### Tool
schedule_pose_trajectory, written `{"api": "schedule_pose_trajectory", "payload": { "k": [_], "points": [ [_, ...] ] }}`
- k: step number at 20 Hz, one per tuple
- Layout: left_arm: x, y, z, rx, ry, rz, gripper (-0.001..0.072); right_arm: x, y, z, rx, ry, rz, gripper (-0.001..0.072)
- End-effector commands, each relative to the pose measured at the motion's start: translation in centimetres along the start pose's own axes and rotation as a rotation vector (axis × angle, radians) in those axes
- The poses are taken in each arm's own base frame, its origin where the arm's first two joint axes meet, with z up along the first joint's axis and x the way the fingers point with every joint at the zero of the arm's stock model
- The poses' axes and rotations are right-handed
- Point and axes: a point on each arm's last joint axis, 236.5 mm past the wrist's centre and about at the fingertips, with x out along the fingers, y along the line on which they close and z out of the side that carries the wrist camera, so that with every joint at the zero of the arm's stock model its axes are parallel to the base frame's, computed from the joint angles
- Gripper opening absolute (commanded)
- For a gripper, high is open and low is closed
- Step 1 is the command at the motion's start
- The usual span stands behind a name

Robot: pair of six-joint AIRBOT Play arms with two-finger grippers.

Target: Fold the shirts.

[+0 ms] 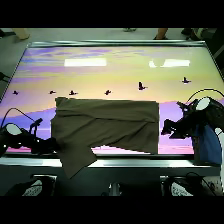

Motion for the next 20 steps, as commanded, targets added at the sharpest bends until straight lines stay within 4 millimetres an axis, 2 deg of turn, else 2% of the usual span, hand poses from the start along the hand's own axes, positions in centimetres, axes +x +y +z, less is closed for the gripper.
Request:
{"api": "schedule_pose_trajectory", "payload": {
  "k": [1, 3, 4, 5, 8, 10, 12, 13, 14, 15, 16, 17, 19, 20],
  "points": [
    [2.0, -0.7, -0.7, -0.016, 0.000, -0.038, 0.0469, 0.4, 0.0, -0.5, -0.001, 0.009, 0.007, 0.0498],
    [2.6, -1.2, -0.3, -0.010, -0.008, -0.043, 0.0468, 1.4, -0.2, -1.2, 0.012, 0.035, 0.011, 0.0566],
    [2.8, -1.2, 0.0, -0.022, -0.016, -0.037, 0.0455, 2.4, -0.4, -1.9, 0.025, 0.054, 0.016, 0.0568],
    [2.9, -1.2, 0.3, -0.038, -0.026, -0.033, 0.0325, 3.5, -0.4, -2.8, 0.042, 0.081, 0.032, 0.0568],
    [2.9, -1.2, 0.6, -0.043, -0.038, -0.028, 0.0085, 6.2, 0.9, -4.1, 0.067, 0.101, 0.127, 0.0568],
    [2.9, -1.2, 0.5, -0.042, -0.037, -0.028, 0.0024, 7.7, 1.0, -4.5, 0.105, 0.094, 0.152, 0.0567],
    [2.7, -1.3, 0.6, -0.037, -0.048, -0.028, 0.0024, 8.7, 0.9, -5.4, 0.127, 0.108, 0.163, 0.0567],
    [2.6, -1.3, 0.8, -0.034, -0.057, -0.029, 0.0024, 9.1, 0.9, -5.1, 0.132, 0.092, 0.166, 0.0557],
    [2.4, -1.4, 0.9, -0.031, -0.068, -0.029, 0.0024, 9.2, 0.8, -4.5, 0.141, 0.062, 0.167, 0.0511],
    [2.3, -1.5, 1.0, -0.027, -0.078, -0.030, 0.0023, 9.2, 1.0, -3.7, 0.149, 0.032, 0.175, 0.0365],
    [1.9, -1.6, 1.3, -0.017, -0.092, -0.030, 0.0024, 9.1, 1.2, -3.2, 0.156, 0.010, 0.187, 0.0110],
    [1.2, -2.0, 1.8, 0.021, -0.118, -0.032, 0.0023, 8.8, 1.4, -2.6, 0.149, -0.009, 0.194, 0.0023],
    [-2.1, -3.5, 4.0, 0.098, -0.213, -0.035, 0.0022, 6.4, 2.5, -1.3, 0.064, -0.051, 0.206, 0.0021],
    [-4.8, -4.8, 5.5, 0.137, -0.288, -0.040, 0.0021, 4.4, 3.3, -0.2, 0.028, -0.088, 0.213, 0.0021]
  ]
}}
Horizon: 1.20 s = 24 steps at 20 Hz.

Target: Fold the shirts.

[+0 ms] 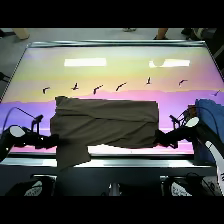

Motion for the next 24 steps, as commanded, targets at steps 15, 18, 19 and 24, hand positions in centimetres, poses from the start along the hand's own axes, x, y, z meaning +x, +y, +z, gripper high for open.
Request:
{"api": "schedule_pose_trajectory", "payload": {
  "k": [15, 18, 19, 24],
  "points": [
    [-1.6, -7.5, 24.4, 0.028, -0.051, -0.172, 0.0286, -3.1, 7.4, 19.3, -0.072, -0.227, 0.025, 0.0129],
    [-3.4, -7.9, 25.4, 0.086, -0.094, -0.182, 0.0470, -4.8, 6.4, 17.7, -0.170, -0.164, 0.000, 0.0703],
    [-4.8, -8.4, 25.6, 0.112, -0.125, -0.183, 0.0469, -5.2, 4.8, 17.3, -0.155, -0.142, -0.030, 0.0704],
    [-9.2, -13.4, 24.1, 0.248, -0.206, -0.196, 0.0467, -2.0, 4.7, 17.5, -0.035, -0.068, 0.058, 0.0699]
  ]
}}
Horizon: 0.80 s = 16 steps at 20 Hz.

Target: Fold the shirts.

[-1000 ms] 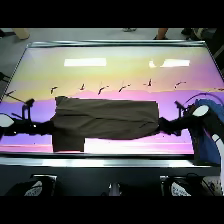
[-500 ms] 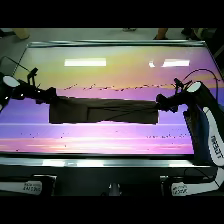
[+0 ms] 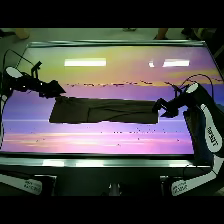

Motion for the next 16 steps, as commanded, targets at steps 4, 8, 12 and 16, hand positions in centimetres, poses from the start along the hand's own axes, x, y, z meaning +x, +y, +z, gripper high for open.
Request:
{"api": "schedule_pose_trajectory", "payload": {
  "k": [4, 8, 12, 16],
  "points": [
    [1.7, -8.2, -2.6, 0.179, 0.043, -0.044, 0.0210, 2.8, 5.7, -0.8, 0.047, 0.081, 0.214, 0.0026],
    [9.1, -13.7, -6.7, 0.202, 0.091, -0.087, 0.0024, -5.7, 11.4, -1.1, -0.134, -0.040, 0.287, 0.0022],
    [17.6, -21.6, -11.5, 0.060, 0.129, -0.287, 0.0023, -15.5, 16.3, -6.5, -0.263, -0.164, 0.311, 0.0022],
    [23.9, -28.6, -17.3, -0.120, 0.199, -0.464, 0.0023, -21.2, 18.8, -11.1, -0.318, -0.271, 0.327, 0.0023]
  ]
}}
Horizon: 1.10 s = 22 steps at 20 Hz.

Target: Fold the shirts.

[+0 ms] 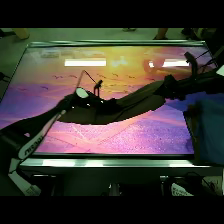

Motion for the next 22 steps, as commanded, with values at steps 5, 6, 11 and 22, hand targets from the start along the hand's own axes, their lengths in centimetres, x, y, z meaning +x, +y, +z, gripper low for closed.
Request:
{"api": "schedule_pose_trajectory", "payload": {
  "k": [5, 6, 11, 22],
  "points": [
    [1.2, -4.8, 3.4, -0.025, -0.194, -0.175, 0.0021, -2.4, 5.3, 0.2, 0.003, -0.108, 0.102, 0.0022],
    [-2.5, -4.7, 5.9, 0.021, -0.261, -0.154, 0.0021, -0.8, 6.6, 0.9, -0.006, -0.107, 0.147, 0.0022],
    [-25.8, -5.4, 13.5, 0.188, -0.631, -0.059, 0.0021, 14.6, 13.5, -0.3, 0.003, 0.015, 0.339, 0.0024],
    [-40.8, -4.3, 6.3, 0.360, -0.687, 0.272, 0.0023, 17.0, -1.6, -1.7, 0.098, 0.255, 0.088, 0.0685]
  ]
}}
